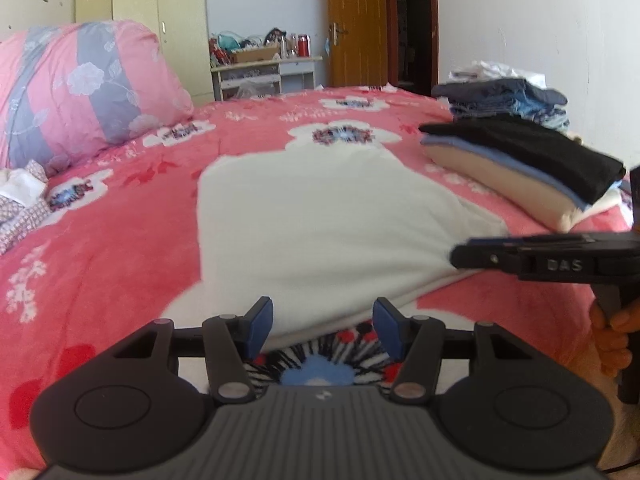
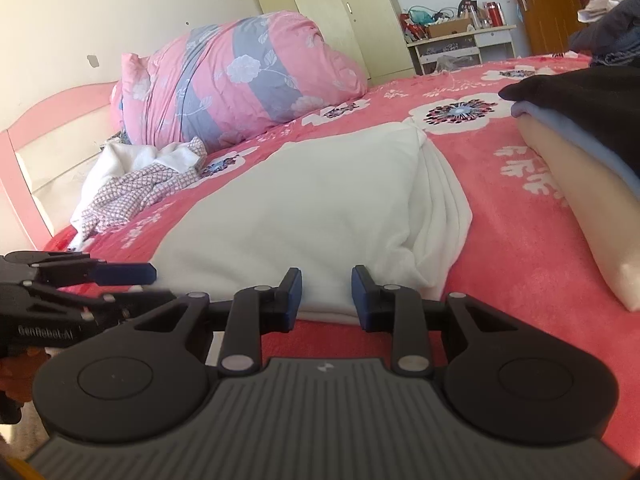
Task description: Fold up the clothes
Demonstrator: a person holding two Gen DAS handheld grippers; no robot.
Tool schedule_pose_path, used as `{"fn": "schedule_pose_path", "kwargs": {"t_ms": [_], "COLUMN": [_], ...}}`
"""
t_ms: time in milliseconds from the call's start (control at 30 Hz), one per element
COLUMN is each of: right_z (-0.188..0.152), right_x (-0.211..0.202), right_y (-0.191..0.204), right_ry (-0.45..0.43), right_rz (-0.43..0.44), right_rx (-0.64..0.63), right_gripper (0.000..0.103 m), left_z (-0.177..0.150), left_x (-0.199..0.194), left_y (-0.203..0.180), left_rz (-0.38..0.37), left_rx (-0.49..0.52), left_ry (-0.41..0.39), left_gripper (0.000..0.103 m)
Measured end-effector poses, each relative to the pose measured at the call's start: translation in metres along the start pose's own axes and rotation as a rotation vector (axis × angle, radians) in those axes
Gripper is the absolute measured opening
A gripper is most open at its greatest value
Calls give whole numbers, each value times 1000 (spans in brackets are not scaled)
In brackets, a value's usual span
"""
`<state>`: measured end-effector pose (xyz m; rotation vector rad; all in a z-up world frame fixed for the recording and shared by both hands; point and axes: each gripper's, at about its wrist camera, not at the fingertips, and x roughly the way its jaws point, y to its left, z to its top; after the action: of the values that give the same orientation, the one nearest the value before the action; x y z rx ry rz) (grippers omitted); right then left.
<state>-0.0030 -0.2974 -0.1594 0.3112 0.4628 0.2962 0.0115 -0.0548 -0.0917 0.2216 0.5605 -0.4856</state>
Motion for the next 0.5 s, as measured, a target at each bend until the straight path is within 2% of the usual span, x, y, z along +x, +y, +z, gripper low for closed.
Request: {"fn": "schedule_pose_path", "kwargs": {"t_ms": [100,200,267,433,500], "right_z": [9,30,46,65,67], "right_x": [-13,-20,-11,37,60], "right_y": [-1,7,13,8,-7], "right_ry": [3,-60,-83,-33,29], "right_rz": [18,19,18,-15,-100], "right_rx": [34,-23,-62,-111,-124], "right_gripper": [27,27,27,25,24], "left_z": [9,21,27,21,15], "left_x": [-8,0,16,51,49], "left_y": [7,14,14,18,15], "left_rz": [-8,-34,-14,-5,-3], "left_rx": [0,-17,-13,-56,-18], "left_ry": [-47,-74,-63,8,-12], "left_gripper": [57,57,57,56,57]}}
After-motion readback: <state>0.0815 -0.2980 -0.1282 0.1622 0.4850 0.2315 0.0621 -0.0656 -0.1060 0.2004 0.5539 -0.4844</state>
